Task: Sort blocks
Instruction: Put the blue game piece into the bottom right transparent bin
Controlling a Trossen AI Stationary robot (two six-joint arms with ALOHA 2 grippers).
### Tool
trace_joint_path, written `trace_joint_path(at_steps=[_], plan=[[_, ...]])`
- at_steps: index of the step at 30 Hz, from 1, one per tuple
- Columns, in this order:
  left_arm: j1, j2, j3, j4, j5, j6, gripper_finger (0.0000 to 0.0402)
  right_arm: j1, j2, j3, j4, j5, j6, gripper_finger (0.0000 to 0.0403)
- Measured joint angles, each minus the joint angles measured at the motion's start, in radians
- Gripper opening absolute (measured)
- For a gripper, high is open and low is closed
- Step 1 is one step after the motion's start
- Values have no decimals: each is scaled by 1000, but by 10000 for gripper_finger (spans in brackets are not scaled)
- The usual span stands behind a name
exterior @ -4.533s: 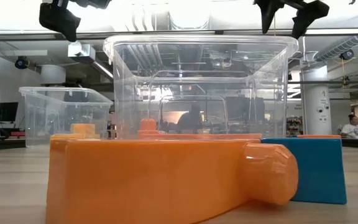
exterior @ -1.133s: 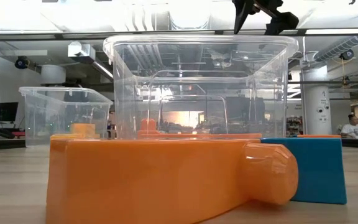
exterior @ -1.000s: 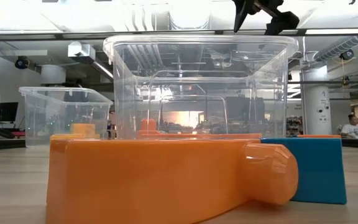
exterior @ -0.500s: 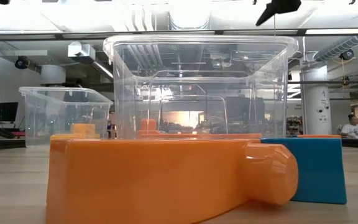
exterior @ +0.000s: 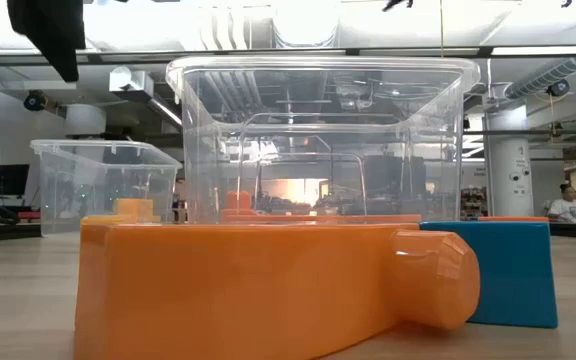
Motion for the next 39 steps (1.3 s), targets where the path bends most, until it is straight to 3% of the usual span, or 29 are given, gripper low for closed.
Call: trace_joint_path(at_steps=[7,12,17,21,26,31,37,39], plan=[[94,-60,-178,310,-17,6,269,-12,228,252,-4,-4,-110,393],[162,-57,-209,469,-33,39,263,-35,364,413,-50,-3,-191,393],[166,-54,-188,505,-32,120,263,-51,385,397,-31,1,-198,391],[165,-59,-176,490,-24,181,263,-68,388,399,-21,77,-195,365],[164,-58,-171,486,-23,226,263,-88,387,404,47,152,-209,293],[164,-58,-171,485,-23,224,263,-101,378,411,65,154,-227,187],[165,-58,-168,477,-22,158,263,-96,354,411,-12,146,-228,44],[165,-57,-155,462,1,106,263,-79,345,411,-59,146,-222,20]])
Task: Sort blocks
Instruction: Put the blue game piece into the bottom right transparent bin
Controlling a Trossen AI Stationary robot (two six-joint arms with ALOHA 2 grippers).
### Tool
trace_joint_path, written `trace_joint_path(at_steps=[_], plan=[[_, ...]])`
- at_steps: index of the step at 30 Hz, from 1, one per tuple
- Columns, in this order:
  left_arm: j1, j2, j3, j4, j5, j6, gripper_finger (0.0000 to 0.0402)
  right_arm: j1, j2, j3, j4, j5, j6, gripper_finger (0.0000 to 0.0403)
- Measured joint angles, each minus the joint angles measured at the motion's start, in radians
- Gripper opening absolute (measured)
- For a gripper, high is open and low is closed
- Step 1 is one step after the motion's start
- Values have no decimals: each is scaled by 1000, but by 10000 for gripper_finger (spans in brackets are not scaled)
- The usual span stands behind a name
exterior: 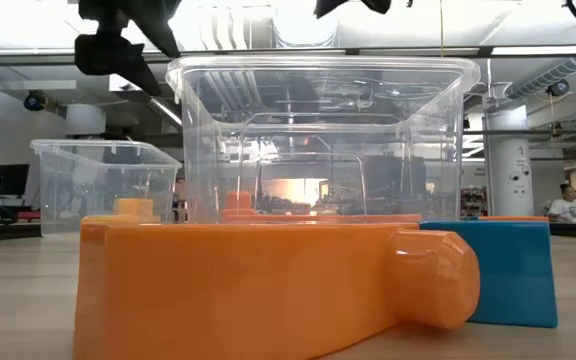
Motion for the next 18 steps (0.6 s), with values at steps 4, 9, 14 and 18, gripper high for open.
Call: trace_joint_path(at_steps=[4,9,14,18], plan=[[-1,0,23,-11,90,-40,263,56,-20,0,-61,-12,12,14],[-1,0,72,-90,134,-39,263,156,-31,0,-66,-26,5,10],[2,0,153,-259,125,1,263,261,-32,0,-85,-26,85,9],[2,0,233,-378,59,62,263,365,-32,0,-81,-26,94,10]])
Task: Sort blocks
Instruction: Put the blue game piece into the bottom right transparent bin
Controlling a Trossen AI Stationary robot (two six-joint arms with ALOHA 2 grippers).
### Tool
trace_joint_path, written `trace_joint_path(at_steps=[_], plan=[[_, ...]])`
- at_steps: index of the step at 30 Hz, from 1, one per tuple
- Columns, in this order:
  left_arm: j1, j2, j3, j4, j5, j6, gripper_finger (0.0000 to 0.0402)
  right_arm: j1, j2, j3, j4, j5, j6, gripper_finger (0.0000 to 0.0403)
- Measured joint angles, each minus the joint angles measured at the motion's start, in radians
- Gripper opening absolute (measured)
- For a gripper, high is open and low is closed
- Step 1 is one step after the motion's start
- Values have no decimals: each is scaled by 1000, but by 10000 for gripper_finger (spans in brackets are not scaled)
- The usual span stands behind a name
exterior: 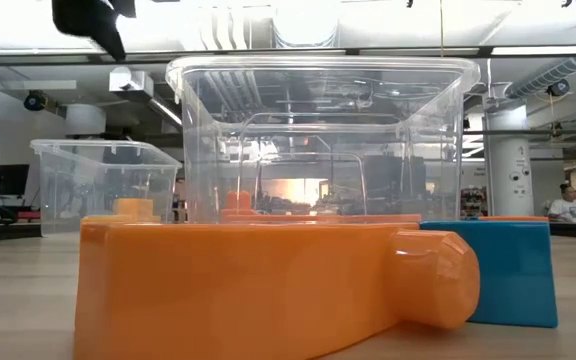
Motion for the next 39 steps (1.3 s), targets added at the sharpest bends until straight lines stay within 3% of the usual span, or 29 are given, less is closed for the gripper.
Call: trace_joint_path(at_steps=[4,10,21,23,30,39], plan=[[0,-1,69,-42,-61,123,263,89,14,0,10,1,83,12],[0,-6,111,-41,-66,305,263,192,76,0,80,-2,223,13],[-1,-77,29,-68,-135,346,263,360,243,0,129,-385,528,13],[-1,-102,12,-69,-135,346,263,383,282,0,128,-415,585,13],[-1,-167,13,-65,-181,346,263,441,457,0,78,-393,631,13],[-1,-221,18,-62,-195,343,263,449,605,-2,-1,-150,724,12]])
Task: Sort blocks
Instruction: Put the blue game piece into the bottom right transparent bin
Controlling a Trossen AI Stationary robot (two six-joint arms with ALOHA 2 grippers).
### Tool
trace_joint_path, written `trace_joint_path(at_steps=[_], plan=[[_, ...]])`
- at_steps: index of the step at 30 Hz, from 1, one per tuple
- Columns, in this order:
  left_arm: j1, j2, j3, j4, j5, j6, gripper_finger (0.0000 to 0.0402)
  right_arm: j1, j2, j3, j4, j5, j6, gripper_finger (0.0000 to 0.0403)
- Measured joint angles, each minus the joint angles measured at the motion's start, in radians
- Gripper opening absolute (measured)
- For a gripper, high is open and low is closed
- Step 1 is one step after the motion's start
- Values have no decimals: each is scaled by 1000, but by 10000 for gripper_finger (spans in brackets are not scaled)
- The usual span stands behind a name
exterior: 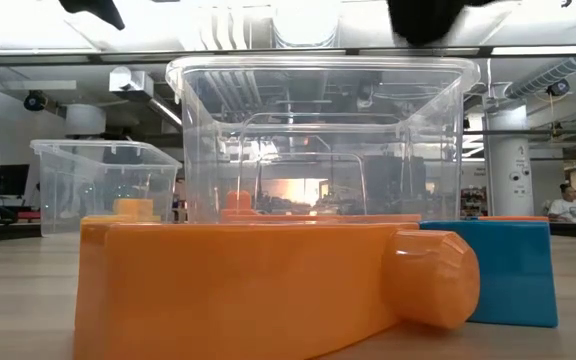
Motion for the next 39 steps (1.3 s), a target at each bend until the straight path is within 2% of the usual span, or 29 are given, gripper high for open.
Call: trace_joint_path(at_steps=[5,15,20,25,28,32,36,39], plan=[[0,-13,0,0,0,0,263,0,41,0,-116,19,15,12],[0,-7,-2,1,0,1,263,-17,56,-41,-94,1,-57,9],[0,-7,-2,1,0,3,263,-13,10,-93,-59,-8,-79,8],[0,-10,-2,1,0,11,263,-13,-99,-180,31,0,-148,8],[0,-8,-2,0,0,20,263,-13,-179,-311,148,-4,-199,8],[0,-7,-2,-1,0,26,263,-13,-344,-571,445,3,-222,8],[0,-9,-2,-6,0,26,263,-3,-510,-850,679,37,-111,8],[0,-9,-2,-6,0,26,263,-6,-562,-986,798,38,3,8]])
